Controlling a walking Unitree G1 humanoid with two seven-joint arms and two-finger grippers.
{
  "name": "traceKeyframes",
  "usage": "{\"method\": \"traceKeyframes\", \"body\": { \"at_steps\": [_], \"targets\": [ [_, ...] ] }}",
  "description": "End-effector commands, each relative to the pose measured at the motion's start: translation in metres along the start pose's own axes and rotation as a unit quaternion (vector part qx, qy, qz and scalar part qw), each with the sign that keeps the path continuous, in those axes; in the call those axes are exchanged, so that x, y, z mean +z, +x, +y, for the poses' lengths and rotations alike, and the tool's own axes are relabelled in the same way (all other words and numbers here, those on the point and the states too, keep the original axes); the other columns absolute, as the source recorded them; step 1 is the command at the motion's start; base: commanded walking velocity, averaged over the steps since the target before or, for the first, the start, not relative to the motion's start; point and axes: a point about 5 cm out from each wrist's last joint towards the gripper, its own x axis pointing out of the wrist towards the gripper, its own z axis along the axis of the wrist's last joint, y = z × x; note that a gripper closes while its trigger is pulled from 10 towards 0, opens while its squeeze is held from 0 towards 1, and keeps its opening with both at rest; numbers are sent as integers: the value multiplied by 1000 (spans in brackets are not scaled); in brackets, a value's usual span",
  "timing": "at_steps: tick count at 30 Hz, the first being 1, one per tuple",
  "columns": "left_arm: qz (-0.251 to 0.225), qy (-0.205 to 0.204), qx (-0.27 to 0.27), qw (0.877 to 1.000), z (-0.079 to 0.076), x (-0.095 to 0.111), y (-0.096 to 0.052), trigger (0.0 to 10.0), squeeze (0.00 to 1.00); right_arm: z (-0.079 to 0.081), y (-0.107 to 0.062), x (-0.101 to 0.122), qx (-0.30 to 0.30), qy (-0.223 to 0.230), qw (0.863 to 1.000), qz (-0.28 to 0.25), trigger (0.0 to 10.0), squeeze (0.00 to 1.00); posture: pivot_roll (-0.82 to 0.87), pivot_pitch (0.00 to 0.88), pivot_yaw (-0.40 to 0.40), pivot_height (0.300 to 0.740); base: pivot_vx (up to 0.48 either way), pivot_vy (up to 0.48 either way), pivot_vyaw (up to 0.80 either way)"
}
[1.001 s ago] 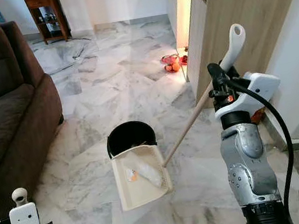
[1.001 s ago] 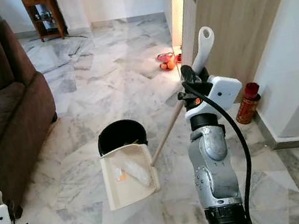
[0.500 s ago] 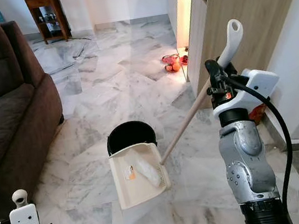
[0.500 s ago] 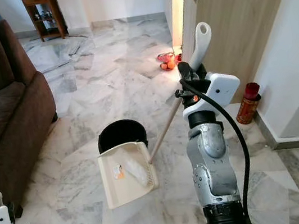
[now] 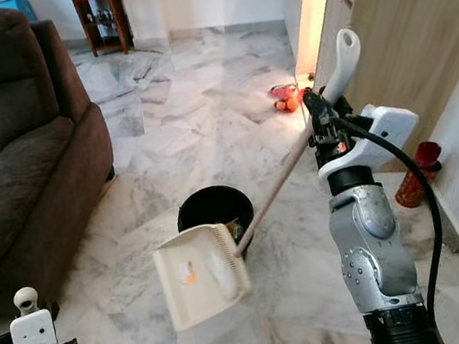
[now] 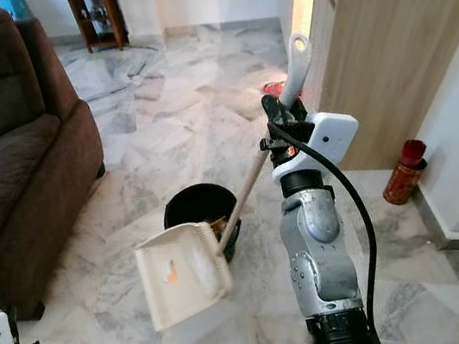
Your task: Sweep floor
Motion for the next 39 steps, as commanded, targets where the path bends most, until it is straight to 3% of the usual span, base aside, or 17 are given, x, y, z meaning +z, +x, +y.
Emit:
{"method": "traceKeyframes", "body": {
  "at_steps": [1,39],
  "targets": [
    [-8,10,5,1000,5,2,2,10000,0,4,3,8,7,8,1000,-17,10000,0,106,0,0,740,240,0,0],
    [-12,6,-3,1000,1,3,3,10000,0,7,2,6,15,24,1000,-12,10000,0,112,0,4,740,248,0,66]
  ]
}}
